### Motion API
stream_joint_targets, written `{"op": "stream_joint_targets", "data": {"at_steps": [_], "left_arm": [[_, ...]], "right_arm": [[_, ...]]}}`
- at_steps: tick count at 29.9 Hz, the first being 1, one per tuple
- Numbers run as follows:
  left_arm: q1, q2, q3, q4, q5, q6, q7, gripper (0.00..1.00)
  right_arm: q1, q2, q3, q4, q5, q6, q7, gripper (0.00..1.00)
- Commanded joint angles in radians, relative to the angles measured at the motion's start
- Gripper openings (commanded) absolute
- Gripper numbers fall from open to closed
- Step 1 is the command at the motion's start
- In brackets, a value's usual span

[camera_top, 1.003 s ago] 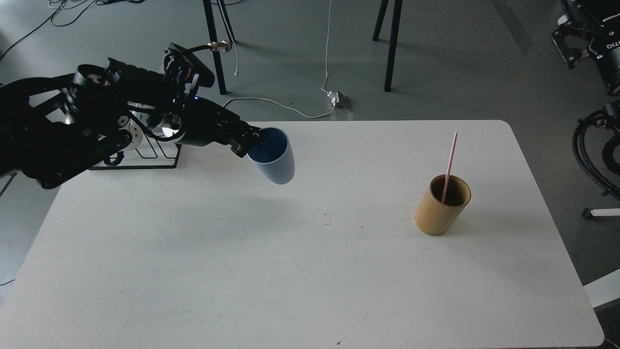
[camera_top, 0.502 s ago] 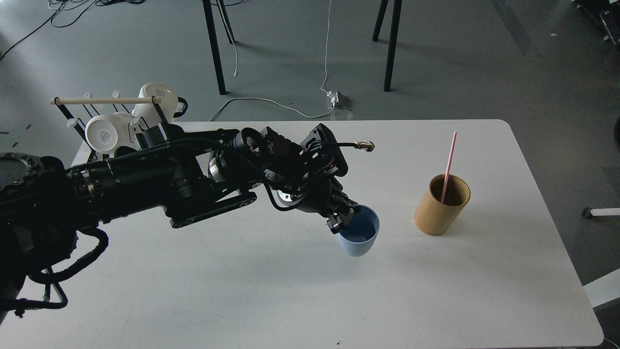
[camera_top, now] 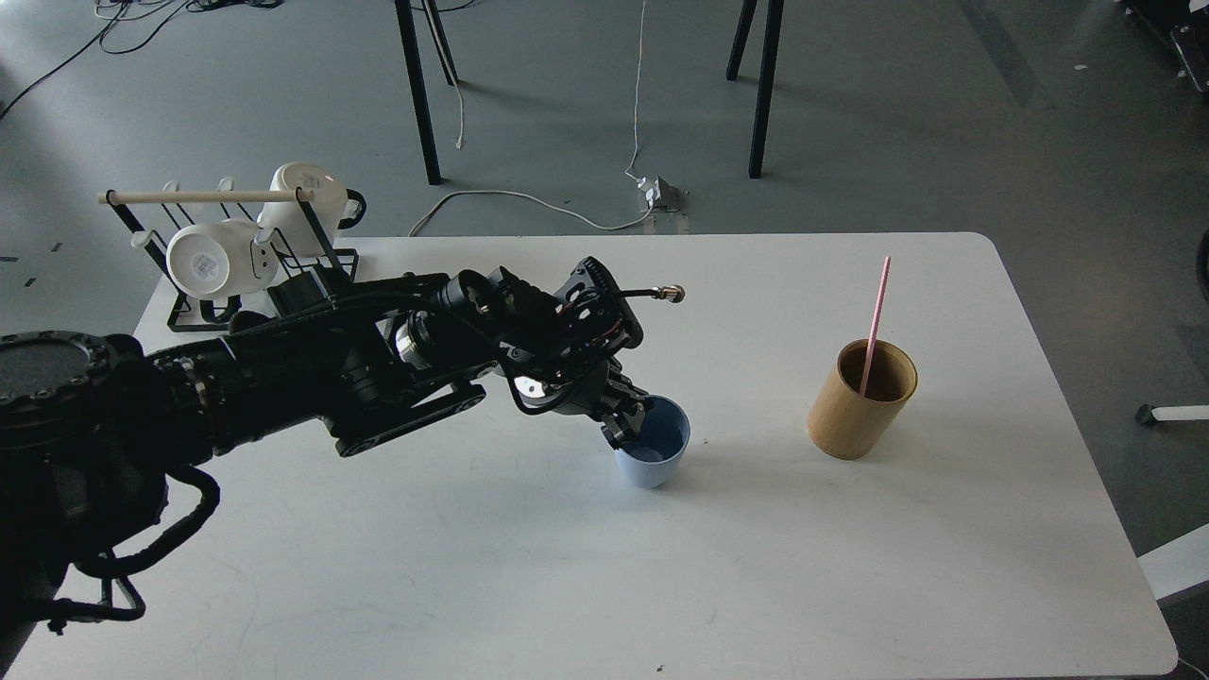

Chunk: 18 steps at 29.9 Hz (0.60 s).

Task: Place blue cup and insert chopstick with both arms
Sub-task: 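Carry the blue cup with the left gripper and set it near the tan cup, then release the blue cup and withdraw the left gripper toward the rack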

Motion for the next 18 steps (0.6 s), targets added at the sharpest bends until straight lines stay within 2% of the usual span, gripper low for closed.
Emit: {"op": "stream_joint_targets", "data": {"at_steps": [1,7,10,15,18], "left_arm": [[-0.001,0.007,-0.01,-0.008,-0.006,0.0,-0.002,0.42],[-0.008,0.046,-0.059,-0.01,-0.148,0.0,-0.004,0.59],[-0.013,0.079,-0.115,-0.011,-0.246,0.0,-0.005,0.76],[-0.004,0.178,-0.343,-0.016,-0.508,0.0,-0.007,0.92],[0.016,0.19,-0.482,0.018,-0.741,0.0,-0.005,0.98]], "right_arm": [[0.0,0.0,-0.001,0.002,0.0,0.0,0.0,1.0],[0.0,-0.007,-0.02,0.003,-0.006,0.0,-0.005,1.0],[0.0,-0.012,-0.037,0.003,-0.047,0.0,-0.006,1.0],[0.012,-0.067,-0.052,0.012,-0.182,0.0,-0.009,1.0],[0.014,-0.093,-0.07,0.018,-0.267,0.0,-0.009,1.0]]}}
